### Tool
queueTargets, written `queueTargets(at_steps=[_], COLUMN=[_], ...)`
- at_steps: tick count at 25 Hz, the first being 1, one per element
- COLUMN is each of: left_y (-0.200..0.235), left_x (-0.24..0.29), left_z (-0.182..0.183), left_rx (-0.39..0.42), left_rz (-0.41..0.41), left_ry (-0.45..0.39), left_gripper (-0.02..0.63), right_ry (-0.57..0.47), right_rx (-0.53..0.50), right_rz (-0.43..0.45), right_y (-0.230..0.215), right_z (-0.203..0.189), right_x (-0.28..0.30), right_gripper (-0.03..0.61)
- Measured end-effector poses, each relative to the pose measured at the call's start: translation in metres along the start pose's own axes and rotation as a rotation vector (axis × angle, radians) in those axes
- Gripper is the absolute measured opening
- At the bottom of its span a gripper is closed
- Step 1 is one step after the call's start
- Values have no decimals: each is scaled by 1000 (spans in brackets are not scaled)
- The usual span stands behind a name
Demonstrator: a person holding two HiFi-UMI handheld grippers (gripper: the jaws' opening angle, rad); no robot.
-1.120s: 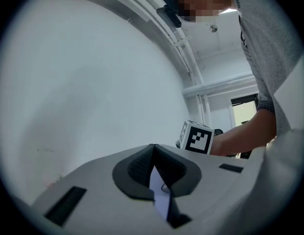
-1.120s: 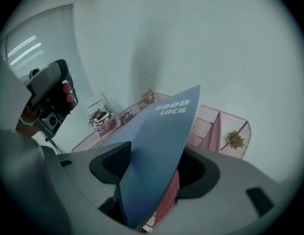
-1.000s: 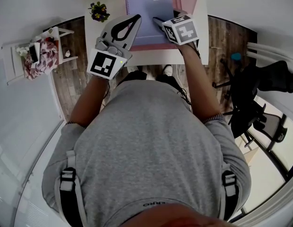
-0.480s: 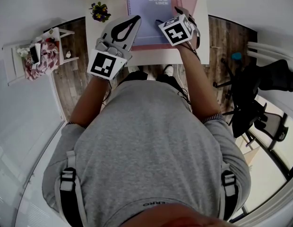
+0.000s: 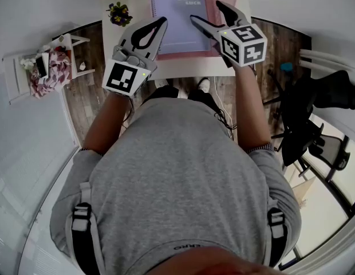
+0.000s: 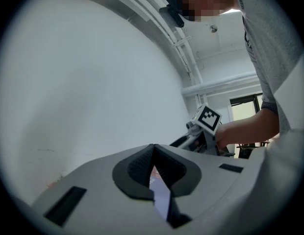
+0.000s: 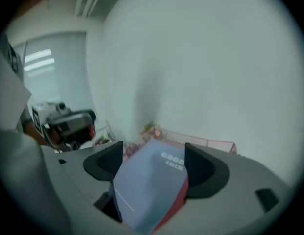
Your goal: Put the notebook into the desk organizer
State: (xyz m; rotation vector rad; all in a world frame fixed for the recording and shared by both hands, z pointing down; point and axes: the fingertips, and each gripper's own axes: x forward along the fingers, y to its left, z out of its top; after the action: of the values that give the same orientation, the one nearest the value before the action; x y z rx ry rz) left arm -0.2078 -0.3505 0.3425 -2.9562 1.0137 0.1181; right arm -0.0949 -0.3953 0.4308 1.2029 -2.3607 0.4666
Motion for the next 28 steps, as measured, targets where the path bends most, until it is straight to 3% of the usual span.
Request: queueTargets(at_steps=[3, 10, 13, 17, 19, 28], left_y=[-4, -22, -35, -56, -64, -93], left_x=[-1, -6, -9, -16, -18, -33], left_z=[2, 15, 20, 22, 23, 29], left_rx=[3, 0, -3, 14, 26, 36], left_rz=[2, 38, 69, 79, 83, 107], left_ry=[18, 6, -3, 26, 25, 20], left_gripper=[18, 18, 18, 18, 18, 18], right_ry=[-203, -496, -533, -547, -557, -527], right_rx=[100, 9, -67, -121, -134, -210], right_rz=[79, 160, 175, 208, 227, 267], right_y=[3, 23, 36, 51, 59, 90], right_z=[32, 71, 68, 56, 50, 21], right_x=[-33, -102, -125, -147, -155, -165], right_gripper=[393, 302, 254, 122, 18, 6])
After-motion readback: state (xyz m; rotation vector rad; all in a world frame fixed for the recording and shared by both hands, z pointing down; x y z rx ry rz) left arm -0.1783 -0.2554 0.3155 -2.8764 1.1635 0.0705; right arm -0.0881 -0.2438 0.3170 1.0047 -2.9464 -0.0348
